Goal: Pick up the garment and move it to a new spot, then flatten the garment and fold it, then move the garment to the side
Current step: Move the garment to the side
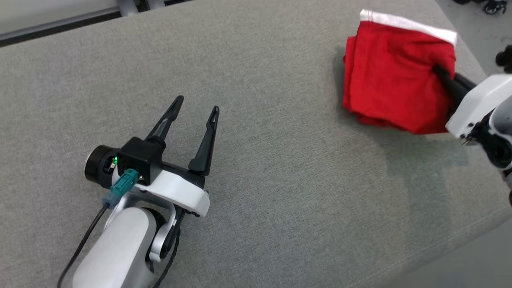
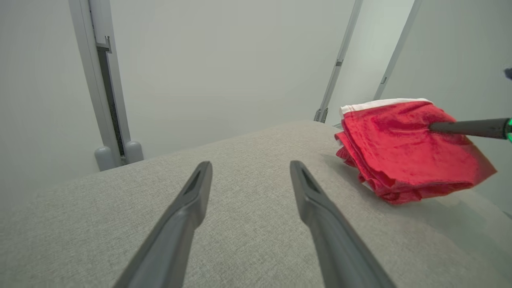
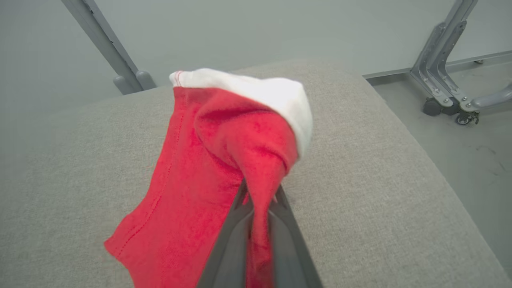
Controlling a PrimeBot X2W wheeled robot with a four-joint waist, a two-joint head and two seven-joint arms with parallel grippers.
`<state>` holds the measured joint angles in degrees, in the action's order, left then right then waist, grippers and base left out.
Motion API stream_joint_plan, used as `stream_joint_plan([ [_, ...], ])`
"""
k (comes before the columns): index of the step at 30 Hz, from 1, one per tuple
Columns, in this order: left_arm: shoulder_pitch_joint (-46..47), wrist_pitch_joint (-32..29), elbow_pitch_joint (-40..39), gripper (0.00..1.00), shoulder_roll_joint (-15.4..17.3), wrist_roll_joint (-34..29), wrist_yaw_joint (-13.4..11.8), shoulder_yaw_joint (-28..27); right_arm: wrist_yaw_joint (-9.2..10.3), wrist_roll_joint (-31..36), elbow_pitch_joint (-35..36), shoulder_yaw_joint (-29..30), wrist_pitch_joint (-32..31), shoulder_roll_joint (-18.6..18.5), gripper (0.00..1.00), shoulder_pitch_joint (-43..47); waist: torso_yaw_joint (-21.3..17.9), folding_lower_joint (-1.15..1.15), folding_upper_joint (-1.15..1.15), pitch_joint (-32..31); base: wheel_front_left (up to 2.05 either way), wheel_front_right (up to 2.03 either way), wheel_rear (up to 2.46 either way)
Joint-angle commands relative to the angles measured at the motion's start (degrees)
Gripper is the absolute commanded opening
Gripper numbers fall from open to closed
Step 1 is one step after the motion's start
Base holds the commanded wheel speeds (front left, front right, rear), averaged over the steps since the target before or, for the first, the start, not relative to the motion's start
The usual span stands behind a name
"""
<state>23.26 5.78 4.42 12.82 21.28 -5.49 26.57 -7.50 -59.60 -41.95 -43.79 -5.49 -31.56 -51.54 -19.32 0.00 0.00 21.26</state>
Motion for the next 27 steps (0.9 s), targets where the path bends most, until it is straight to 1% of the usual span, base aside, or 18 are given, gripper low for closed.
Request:
stream_joint_plan([
  [1, 1.5, -0.6, -0.9, 1.0, 0.7, -0.6, -0.4, -0.2, 0.02, 0.7, -0.4, -1.0, 0.2, -1.2, 0.0, -2.3, 1.4, 0.0, 0.0, 4.0, 0.0, 0.0, 0.0],
  [6, 3.4, -3.1, -3.9, 1.0, 2.0, -2.2, -1.3, 0.2, 0.02, 2.7, -2.6, -4.9, 0.9, -5.5, 0.0, -10.2, 4.0, 0.0, 0.0, 9.9, 0.0, 0.0, 0.0],
  [9, 4.0, -3.8, -5.2, 1.0, 2.4, -2.9, -1.7, 0.2, 0.02, 4.5, -5.0, -7.5, 1.0, -7.3, 0.0, -14.5, 5.3, 0.0, 0.0, 12.3, 0.0, 0.0, 0.0],
  [11, 4.3, -3.9, -5.5, 1.0, 2.5, -3.0, -1.9, 0.2, 0.02, 5.2, -5.8, -8.5, 0.7, -7.7, 0.0, -15.8, 5.7, 0.0, 0.0, 12.9, 0.0, 0.0, 0.0],
  [13, 4.6, -3.9, -6.0, 1.0, 2.5, -3.2, -2.1, 0.2, 0.02, 6.0, -7.8, -9.9, 0.9, -8.4, 0.0, -18.4, 6.4, 0.0, 0.0, 13.8, 0.0, 0.0, 0.0],
  [17, 4.5, -3.6, -6.0, 1.0, 2.4, -3.1, -2.2, 0.4, 0.02, 7.1, -12.7, -12.0, 0.4, -8.5, 0.0, -21.5, 7.5, 0.0, 0.0, 14.5, 0.0, 0.0, 0.0],
  [18, 4.6, -3.5, -5.9, 1.0, 2.3, -3.0, -2.3, 0.4, 0.02, 7.3, -13.9, -12.5, -0.1, -8.2, 0.44, -21.8, 7.7, 0.0, 0.0, 14.4, 0.0, 0.0, 0.0],
  [19, 4.6, -3.3, -5.6, 1.0, 2.2, -2.8, -2.4, 0.5, 0.02, 7.3, -15.0, -12.8, 0.1, -8.0, 0.63, -22.4, 7.9, 0.0, 0.0, 14.3, 0.0, 0.0, 0.0],
  [20, 4.5, -3.0, -5.4, 1.0, 2.1, -2.6, -2.4, 0.5, 0.02, 7.2, -16.3, -12.8, 0.5, -7.8, 1.0, -22.8, 8.1, 0.0, 0.0, 14.1, 0.0, 0.0, 0.0],
  [23, 4.1, -2.1, -4.6, 1.0, 1.8, -2.1, -2.4, 0.3, 0.02, 7.9, -19.8, -13.7, 1.5, -7.0, 1.0, -23.3, 8.4, 0.0, 0.0, 12.8, 0.0, 0.0, 0.0],
  [27, 3.2, -0.2, -3.4, 1.0, 1.5, -1.2, -2.2, -0.3, 0.02, 9.6, -22.0, -15.4, 4.9, -5.9, 1.0, -23.1, 8.7, 0.0, 0.0, 9.3, 0.0, 0.0, 0.0],
])
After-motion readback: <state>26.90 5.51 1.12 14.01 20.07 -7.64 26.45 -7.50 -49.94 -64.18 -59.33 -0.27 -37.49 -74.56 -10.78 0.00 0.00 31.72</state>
